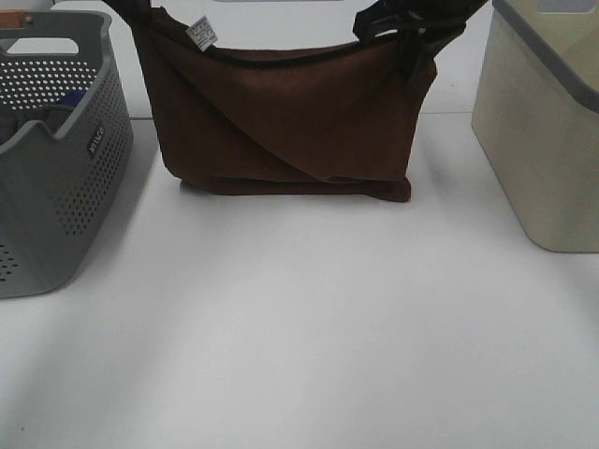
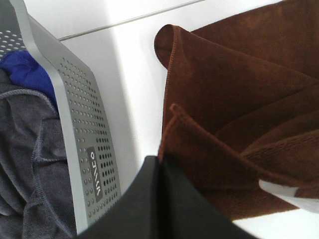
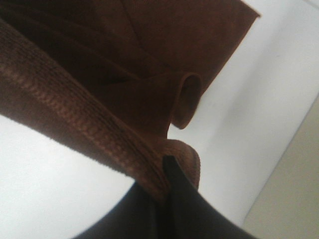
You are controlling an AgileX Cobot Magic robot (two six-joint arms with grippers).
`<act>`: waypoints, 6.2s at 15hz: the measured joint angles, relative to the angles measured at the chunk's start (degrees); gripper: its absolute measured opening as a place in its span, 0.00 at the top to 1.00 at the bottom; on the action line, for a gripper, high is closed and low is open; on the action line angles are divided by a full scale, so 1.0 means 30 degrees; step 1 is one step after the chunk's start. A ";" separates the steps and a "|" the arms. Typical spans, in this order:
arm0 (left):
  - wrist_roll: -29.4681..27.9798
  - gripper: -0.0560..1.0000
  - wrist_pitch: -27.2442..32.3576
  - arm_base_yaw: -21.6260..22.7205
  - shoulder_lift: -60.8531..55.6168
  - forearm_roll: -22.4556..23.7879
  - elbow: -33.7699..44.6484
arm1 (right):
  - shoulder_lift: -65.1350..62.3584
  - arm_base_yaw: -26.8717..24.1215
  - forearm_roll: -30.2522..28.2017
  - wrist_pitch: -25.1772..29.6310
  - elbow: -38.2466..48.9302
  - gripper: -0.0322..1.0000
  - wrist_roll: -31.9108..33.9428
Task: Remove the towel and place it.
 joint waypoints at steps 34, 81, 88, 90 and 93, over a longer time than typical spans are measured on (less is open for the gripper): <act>-0.4851 0.73 -0.0115 -0.9740 -0.9855 -0.5329 2.0646 | -1.5795 0.0000 0.6112 -0.0134 2.4293 0.68 0.1108; -0.0936 0.27 -0.7754 0.0115 0.6207 -0.3285 0.0993 | 1.0905 -0.3782 0.3858 -0.5500 -0.5749 0.47 0.0993; -0.0936 0.27 -0.7754 0.0115 0.6207 -0.3285 0.0993 | 1.0905 -0.3782 0.2769 -0.5271 -0.5749 0.97 0.1089; -0.0936 0.27 -0.7754 0.0115 0.6226 -0.3285 0.0993 | 1.0810 -0.3782 0.2617 -0.5080 -0.5749 0.97 0.1089; -0.1299 0.27 -0.7659 0.0267 0.7028 -0.3228 0.0993 | 1.0237 -0.3782 0.1738 -0.3992 -0.5749 0.97 0.1089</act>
